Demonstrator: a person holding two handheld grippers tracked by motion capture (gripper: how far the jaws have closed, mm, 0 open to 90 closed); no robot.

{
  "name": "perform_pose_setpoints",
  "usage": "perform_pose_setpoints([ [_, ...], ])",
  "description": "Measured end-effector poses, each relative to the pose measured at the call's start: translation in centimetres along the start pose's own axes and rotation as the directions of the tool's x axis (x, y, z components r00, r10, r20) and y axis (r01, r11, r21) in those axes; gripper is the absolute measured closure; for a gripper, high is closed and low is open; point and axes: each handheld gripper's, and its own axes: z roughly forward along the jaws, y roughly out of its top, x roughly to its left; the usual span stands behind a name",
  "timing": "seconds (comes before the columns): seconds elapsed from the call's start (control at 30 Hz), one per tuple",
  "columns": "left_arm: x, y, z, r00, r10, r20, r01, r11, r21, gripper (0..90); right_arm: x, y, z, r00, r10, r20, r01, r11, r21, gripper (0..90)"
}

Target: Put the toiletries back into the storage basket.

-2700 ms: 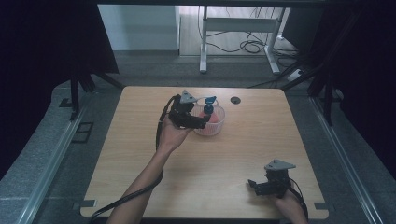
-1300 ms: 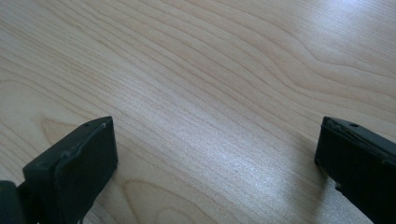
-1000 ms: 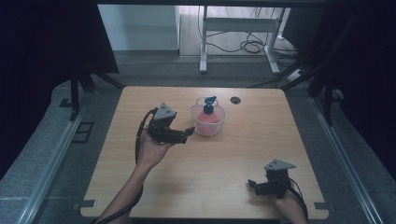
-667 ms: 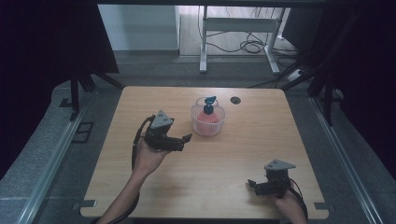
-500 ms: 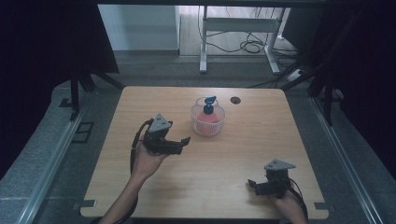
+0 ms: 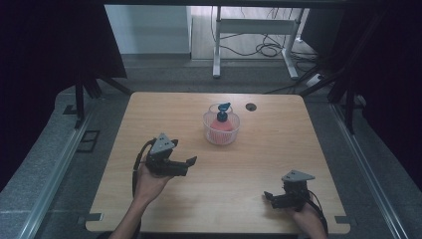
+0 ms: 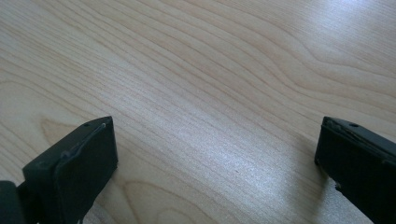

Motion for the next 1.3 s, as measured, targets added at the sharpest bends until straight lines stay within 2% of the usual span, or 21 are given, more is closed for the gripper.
perform_pose_setpoints([
  [0.5, -0.4, -4.1, -0.3, 1.0, -0.006, 0.002, 0.006, 0.9995, 0.03, 11.1, 0.0, 0.0, 0.0, 1.0, 0.001, 0.0, -0.001, 1.0, 0.0, 0.0],
  [0.8, -0.3, -6.9, -0.5, 0.9989, -0.048, 0.0, 0.048, 0.9983, 0.033, 11.1, 0.1, 0.0, 0.0, 1.0, 0.005, 0.001, -0.005, 1.0, 0.002, 0.0],
  [0.9, -0.3, -7.9, -0.4, 0.9984, -0.057, -0.008, 0.057, 0.9972, 0.049, 11.1, 0.1, 0.0, 0.0, 1.0, 0.006, 0.002, -0.006, 1.0, 0.002, 0.0],
  [1.13, -0.5, -9.4, -0.2, 0.9986, -0.048, -0.02, 0.05, 0.9945, 0.092, 11.1, 0.0, 0.0, 0.0, 1.0, 0.002, 0.002, -0.002, 1.0, 0.0, 0.0],
  [1.3, -0.9, -10.4, 0.0, 0.9989, -0.044, -0.02, 0.046, 0.9886, 0.143, 11.1, 0.1, 0.0, 0.0, 1.0, 0.004, 0.002, -0.004, 1.0, -0.001, 0.0],
])
